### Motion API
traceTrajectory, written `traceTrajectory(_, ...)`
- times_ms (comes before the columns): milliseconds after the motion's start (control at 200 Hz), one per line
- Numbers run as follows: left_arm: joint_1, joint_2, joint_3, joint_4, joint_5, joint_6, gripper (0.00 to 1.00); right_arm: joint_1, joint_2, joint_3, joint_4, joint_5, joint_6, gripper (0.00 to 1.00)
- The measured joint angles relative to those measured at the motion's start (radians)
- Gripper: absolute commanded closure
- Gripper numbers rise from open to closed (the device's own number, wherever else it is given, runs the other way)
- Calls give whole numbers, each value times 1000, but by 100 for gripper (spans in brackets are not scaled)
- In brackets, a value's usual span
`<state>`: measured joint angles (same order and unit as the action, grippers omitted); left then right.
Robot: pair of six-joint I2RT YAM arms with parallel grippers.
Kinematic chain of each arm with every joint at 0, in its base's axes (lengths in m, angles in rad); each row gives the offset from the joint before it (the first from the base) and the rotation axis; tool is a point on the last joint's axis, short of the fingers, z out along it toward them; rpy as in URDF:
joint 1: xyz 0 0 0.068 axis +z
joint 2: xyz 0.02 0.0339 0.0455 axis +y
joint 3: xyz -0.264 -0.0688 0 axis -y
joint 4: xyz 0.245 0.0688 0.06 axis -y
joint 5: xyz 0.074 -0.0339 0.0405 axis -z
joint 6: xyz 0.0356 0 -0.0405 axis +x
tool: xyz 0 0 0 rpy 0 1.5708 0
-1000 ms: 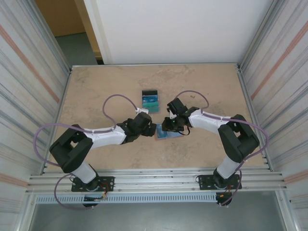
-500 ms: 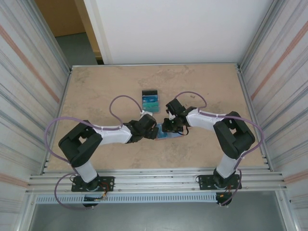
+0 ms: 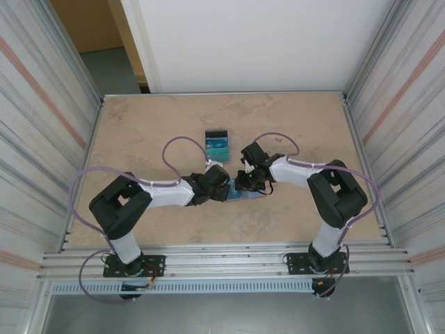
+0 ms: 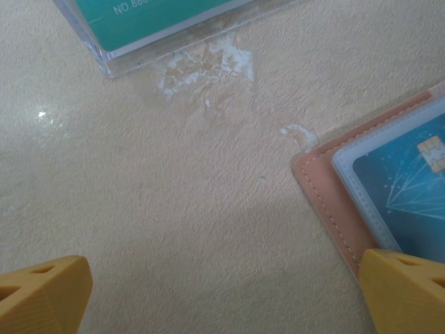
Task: Take the credit cards out of the card holder
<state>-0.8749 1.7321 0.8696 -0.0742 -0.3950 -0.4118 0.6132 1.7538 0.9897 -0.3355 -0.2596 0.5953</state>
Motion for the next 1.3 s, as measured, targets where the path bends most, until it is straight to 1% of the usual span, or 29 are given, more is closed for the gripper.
traceTrajectory(371,-3,4,8,-11,-3,0,1,-5,6,0,4,-11,0,73)
traceTrajectory(561,-3,4,11,-17,-3,0,1,-5,6,-1,10,-27,1,74)
traceTrajectory(1082,-3,5,19,-39,-11,0,1,-106,-23,-154,252,-288,71,79)
traceTrajectory(1298,-3,6,26,-57,-19,0,1,-142,-23,-203,350,-375,107,81)
